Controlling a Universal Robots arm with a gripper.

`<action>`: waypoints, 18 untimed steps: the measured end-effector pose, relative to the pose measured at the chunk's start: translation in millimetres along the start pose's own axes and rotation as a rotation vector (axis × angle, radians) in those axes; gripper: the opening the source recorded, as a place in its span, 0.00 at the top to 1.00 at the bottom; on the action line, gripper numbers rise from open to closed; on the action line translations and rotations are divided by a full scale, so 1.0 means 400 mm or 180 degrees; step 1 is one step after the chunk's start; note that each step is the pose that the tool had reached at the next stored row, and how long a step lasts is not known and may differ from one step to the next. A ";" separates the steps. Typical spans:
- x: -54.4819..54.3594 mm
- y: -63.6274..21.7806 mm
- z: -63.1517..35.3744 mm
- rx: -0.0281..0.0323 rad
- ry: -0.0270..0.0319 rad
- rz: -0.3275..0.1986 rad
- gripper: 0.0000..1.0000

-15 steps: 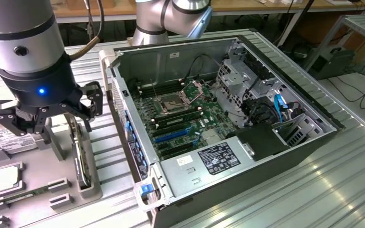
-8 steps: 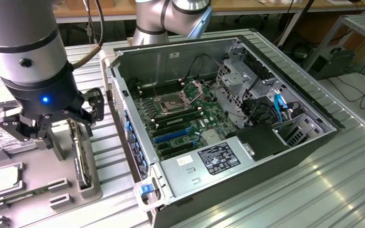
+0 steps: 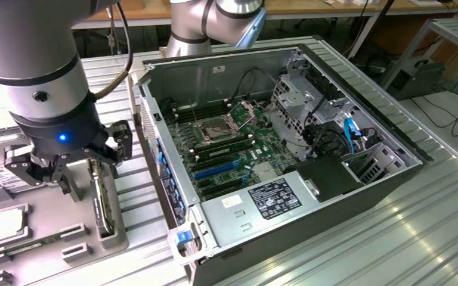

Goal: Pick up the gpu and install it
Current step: 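Pick up the gpu and move the gpu toward the slot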

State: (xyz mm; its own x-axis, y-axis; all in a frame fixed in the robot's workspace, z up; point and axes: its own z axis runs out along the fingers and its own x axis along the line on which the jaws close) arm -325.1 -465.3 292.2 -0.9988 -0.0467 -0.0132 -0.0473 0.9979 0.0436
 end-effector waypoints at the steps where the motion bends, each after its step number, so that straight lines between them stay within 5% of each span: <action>1: 0.000 0.000 0.005 0.0000 0.0000 0.0000 0.28; 10: 0.001 -0.006 0.046 0.0000 0.0003 0.0000 0.28; 13: 0.001 -0.006 0.052 -0.0002 0.0051 0.0002 0.28; 18: 0.000 0.030 0.068 -0.0001 0.0056 0.0002 0.28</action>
State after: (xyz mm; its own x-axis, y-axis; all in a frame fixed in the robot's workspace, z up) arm -325.3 -452.0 265.7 -0.9989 -0.0469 0.0044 -0.0467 0.9980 0.0438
